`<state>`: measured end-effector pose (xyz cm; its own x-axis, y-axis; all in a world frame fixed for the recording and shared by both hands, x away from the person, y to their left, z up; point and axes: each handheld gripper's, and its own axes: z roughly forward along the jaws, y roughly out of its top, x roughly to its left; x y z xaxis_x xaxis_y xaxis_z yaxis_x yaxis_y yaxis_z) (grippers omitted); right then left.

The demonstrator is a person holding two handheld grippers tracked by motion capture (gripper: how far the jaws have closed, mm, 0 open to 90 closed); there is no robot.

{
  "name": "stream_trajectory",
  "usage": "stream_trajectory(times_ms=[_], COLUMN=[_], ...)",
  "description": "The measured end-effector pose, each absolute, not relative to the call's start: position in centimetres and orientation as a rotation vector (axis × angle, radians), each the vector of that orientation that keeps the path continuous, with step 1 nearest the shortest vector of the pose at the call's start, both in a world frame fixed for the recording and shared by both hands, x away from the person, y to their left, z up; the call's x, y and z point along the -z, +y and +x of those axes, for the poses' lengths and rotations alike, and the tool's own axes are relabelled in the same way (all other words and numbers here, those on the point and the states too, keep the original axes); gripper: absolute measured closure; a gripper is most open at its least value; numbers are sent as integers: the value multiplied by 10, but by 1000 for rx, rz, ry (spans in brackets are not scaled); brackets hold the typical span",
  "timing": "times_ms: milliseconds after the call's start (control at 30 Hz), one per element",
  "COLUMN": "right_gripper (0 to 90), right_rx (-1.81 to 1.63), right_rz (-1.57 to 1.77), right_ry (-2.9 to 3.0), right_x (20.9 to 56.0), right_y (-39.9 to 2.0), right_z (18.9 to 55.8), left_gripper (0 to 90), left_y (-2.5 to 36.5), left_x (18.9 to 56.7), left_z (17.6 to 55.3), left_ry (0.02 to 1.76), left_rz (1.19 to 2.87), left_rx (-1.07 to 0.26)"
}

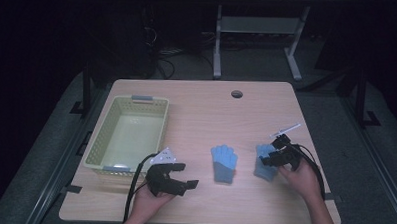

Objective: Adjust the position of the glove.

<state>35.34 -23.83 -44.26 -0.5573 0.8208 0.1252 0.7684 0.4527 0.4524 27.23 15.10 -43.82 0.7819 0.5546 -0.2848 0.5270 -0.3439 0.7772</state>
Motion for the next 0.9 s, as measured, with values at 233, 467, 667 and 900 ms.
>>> stream_trajectory(times_ms=[233,467,667,900], right_gripper=[640,728,806,832], right_rx=[-648,-616,-624,-665], right_rz=[1411,1375,1384,1384], right_ry=[2581,2575,2572,2571], right_x=[446,446,446,441], right_y=[-235,-231,-232,-231], right_z=[354,352,354,350], left_gripper=[188,189,189,191], left_y=[150,151,151,153], left_x=[440,441,441,440], left_z=[273,273,273,273], left_ry=[797,807,816,812], left_rz=[2024,2015,2014,2001], left_rx=[-41,-35,-30,-48])
